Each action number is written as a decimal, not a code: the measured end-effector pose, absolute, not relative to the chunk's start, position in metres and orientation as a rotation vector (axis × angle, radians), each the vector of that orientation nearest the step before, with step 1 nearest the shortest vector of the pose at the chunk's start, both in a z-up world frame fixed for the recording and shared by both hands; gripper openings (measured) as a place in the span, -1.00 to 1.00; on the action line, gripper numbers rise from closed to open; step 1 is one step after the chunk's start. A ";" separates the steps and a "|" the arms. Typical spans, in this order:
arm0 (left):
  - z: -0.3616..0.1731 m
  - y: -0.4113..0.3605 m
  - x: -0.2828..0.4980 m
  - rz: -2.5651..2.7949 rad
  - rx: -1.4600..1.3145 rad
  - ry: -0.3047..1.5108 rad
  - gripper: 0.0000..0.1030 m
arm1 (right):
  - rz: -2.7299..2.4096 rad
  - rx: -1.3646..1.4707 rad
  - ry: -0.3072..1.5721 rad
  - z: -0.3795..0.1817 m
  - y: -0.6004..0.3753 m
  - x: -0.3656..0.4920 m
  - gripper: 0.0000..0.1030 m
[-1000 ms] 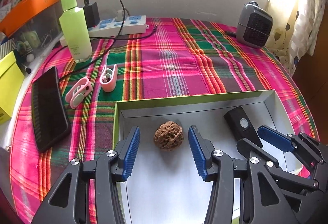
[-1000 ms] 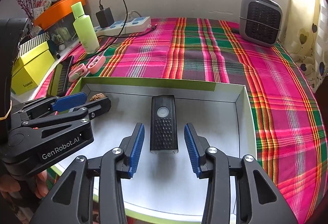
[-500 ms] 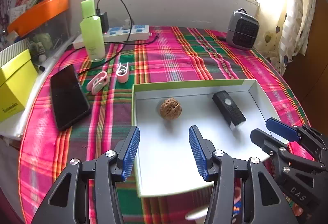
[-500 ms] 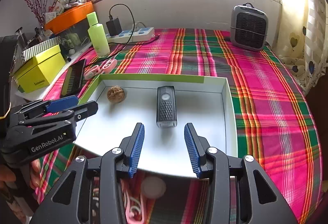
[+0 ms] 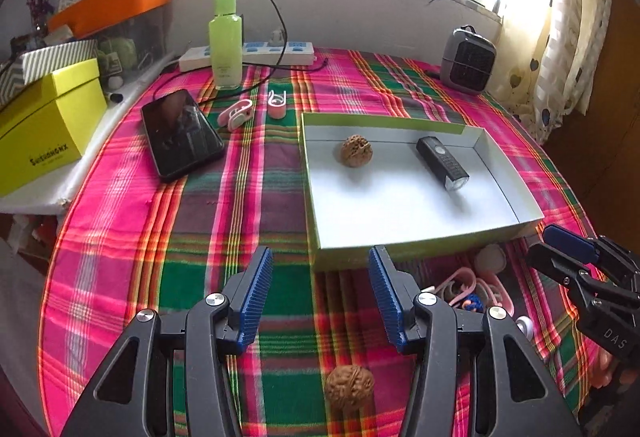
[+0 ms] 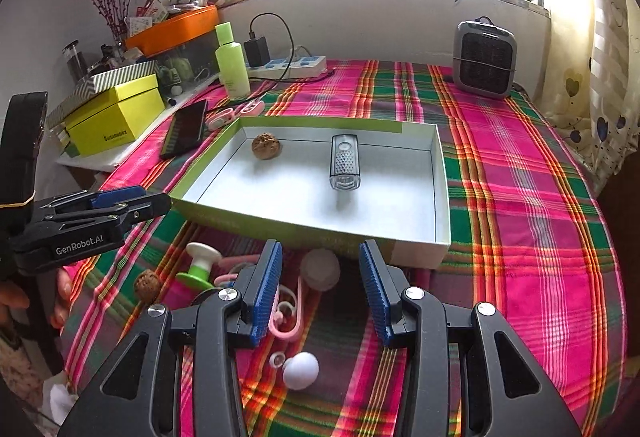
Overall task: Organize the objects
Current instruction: 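Withdraw both tools from the box toward the remaining objects, then grasp the second walnut with the left tool while the right tool grasps the white ball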
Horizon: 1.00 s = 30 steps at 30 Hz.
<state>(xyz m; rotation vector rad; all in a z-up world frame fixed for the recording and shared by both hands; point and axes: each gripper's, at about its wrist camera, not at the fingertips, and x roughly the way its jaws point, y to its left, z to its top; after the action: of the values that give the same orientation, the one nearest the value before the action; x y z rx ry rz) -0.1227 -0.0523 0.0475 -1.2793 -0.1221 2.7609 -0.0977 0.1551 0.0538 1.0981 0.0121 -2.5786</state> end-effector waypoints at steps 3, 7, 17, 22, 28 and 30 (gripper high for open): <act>0.041 -0.056 -0.111 2.748 -1.300 -0.142 -0.05 | -2.558 1.109 0.002 0.050 0.157 -0.089 -0.19; 0.034 -0.058 -0.097 2.729 -1.304 -0.148 -0.05 | -2.550 1.121 -0.023 0.043 0.166 -0.078 -0.19; 0.024 -0.051 -0.076 2.663 -1.320 -0.140 -0.05 | -2.498 1.159 -0.028 0.029 0.171 -0.062 -0.19; 0.016 -0.047 -0.072 2.649 -1.354 -0.120 -0.05 | -2.469 1.175 0.021 0.022 0.160 -0.057 -0.19; 0.010 -0.047 -0.071 2.640 -1.378 -0.120 -0.05 | -2.469 1.193 0.065 0.015 0.155 -0.056 -0.19; 0.011 -0.046 -0.071 2.642 -1.371 -0.113 -0.04 | -2.467 1.196 0.086 0.014 0.152 -0.057 -0.19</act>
<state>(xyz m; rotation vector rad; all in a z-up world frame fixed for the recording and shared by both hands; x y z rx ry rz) -0.0705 -0.0458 0.0105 -1.3711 -0.1131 2.6422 -0.0568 0.1521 0.0135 1.1956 0.0864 -2.4673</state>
